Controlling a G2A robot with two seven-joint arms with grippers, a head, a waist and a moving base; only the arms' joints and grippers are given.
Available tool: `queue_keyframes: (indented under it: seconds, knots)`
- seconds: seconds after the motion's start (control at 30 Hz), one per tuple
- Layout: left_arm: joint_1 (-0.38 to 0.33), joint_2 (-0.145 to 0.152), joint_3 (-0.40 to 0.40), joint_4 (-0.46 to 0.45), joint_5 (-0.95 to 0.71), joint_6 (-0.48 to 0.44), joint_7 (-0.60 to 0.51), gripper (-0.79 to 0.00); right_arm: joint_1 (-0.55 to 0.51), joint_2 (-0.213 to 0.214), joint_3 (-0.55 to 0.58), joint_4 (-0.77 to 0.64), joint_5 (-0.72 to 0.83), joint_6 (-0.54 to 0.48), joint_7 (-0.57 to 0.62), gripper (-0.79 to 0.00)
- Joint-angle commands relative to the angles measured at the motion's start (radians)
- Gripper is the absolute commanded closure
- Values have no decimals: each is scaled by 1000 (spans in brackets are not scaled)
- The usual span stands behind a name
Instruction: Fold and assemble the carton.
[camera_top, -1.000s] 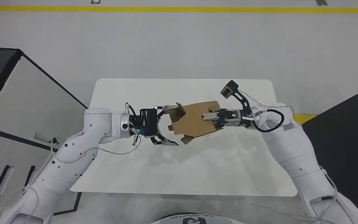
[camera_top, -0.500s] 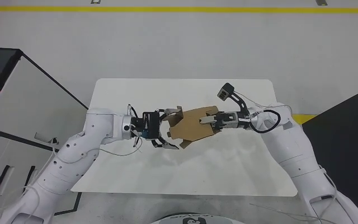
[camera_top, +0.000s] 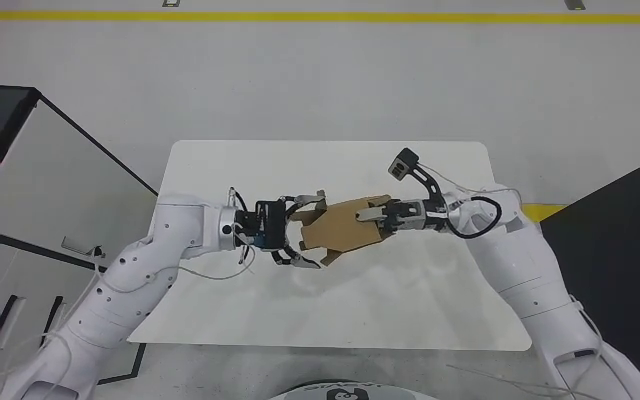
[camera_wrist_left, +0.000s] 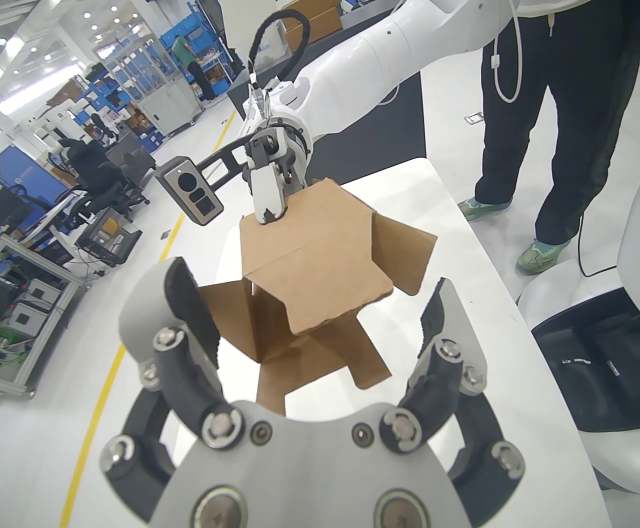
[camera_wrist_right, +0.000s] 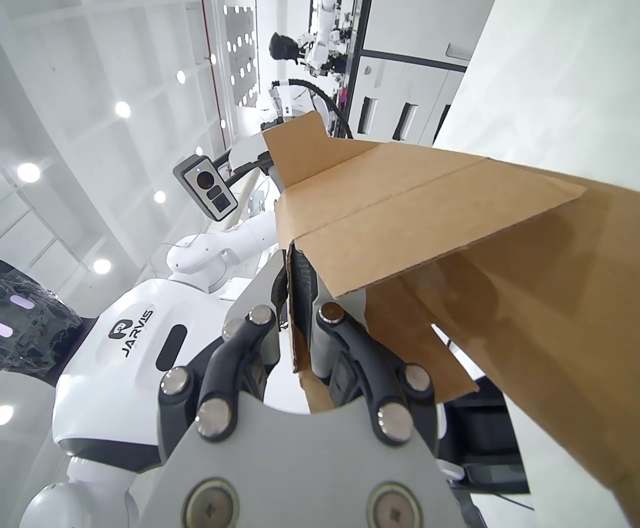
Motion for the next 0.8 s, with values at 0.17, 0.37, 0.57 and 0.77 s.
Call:
queue_keyframes:
  seconds: [0.17,0.37,0.57,0.77]
  knots:
    - [-6,-2,-6,7,-7,19,1,-785,-3,1,6,11,21,-4,-7,0]
    - [9,-1,-25,3,-24,41,6,-785,-9,2,16,21,49,0,-11,0]
    - [16,-1,-29,4,-26,43,9,-785,-9,1,19,26,65,5,-23,0]
    - [15,1,-44,12,-22,37,11,-785,-12,2,24,28,79,6,-28,0]
